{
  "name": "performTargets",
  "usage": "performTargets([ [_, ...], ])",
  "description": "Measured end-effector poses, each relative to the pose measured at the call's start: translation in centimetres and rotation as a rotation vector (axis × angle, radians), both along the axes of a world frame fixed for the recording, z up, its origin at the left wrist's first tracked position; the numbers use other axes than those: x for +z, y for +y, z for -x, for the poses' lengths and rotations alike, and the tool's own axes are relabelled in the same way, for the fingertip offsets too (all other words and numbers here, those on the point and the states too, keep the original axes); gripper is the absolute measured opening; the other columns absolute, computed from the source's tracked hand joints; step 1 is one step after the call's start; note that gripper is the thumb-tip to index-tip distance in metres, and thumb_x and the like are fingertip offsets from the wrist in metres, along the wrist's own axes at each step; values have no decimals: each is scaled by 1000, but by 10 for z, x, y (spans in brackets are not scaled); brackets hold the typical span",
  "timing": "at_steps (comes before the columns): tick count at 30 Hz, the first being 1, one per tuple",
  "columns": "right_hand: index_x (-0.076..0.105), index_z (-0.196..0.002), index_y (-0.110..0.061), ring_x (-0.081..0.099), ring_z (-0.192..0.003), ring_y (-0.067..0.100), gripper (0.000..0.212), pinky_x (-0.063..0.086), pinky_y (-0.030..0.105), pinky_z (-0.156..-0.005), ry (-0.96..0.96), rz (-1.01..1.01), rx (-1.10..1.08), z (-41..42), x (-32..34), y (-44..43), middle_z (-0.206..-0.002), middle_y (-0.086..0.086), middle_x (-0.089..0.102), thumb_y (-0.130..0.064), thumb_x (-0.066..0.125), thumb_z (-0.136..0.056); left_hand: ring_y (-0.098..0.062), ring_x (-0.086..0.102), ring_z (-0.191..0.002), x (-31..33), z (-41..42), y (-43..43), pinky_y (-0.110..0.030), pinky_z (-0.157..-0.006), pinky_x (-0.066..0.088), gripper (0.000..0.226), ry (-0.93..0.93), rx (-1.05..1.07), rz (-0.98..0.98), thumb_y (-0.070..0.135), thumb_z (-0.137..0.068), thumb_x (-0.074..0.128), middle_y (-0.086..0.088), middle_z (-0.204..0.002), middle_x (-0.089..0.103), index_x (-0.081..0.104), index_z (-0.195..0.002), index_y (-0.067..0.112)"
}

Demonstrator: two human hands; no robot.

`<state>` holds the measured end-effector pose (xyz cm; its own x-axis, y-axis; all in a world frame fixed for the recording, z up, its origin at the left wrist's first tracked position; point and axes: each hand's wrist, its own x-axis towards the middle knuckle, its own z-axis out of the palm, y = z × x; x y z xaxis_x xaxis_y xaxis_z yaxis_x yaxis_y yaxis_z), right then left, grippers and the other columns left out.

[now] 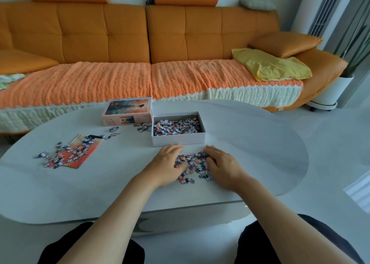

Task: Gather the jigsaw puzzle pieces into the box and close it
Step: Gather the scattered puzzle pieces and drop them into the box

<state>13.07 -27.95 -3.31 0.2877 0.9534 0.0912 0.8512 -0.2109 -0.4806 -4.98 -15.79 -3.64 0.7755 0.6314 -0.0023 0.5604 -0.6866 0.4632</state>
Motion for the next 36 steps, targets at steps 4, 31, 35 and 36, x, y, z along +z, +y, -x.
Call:
performTargets([
  [4, 22, -153, -22, 9, -148, 11, 58, 4, 25, -118, -34, 62, 21, 15, -6, -5, -161, -4, 15, -44, 33, -101, -7, -7, -148, -1, 12, -3, -35, -120, 3, 101, 91, -83, 54, 73, -79, 55, 13, -162, -3, 7, -156, 28],
  [31, 53, -136, -27, 45, -125, 14, 39, 35, 24, -103, -68, 33, 177, 22, 21, 51, -135, -6, 52, -31, 53, -97, -14, 22, -138, 17, 43, 29, -39, -115, 26, 66, 79, 74, 38, 48, -92, 57, 7, -142, 37, 33, -149, 24],
  [35, 41, -144, -28, 40, -124, 19, 57, 39, 36, -104, -147, 142, 223, 29, 18, 62, -133, -1, 47, -45, 57, -92, -14, 35, -123, 13, 35, 30, -37, -104, 37, 54, 10, 54, -3, 39, -94, 58, 5, -119, 45, 43, -145, 27],
  [36, 42, -143, -28, 41, -122, 20, 58, 40, 37, -103, -157, 146, 237, 33, 18, 66, -130, 0, 47, -47, 58, -91, -13, 37, -117, 13, 33, 30, -35, -100, 39, 50, -12, 48, -4, 37, -94, 59, 5, -113, 45, 47, -142, 30],
])
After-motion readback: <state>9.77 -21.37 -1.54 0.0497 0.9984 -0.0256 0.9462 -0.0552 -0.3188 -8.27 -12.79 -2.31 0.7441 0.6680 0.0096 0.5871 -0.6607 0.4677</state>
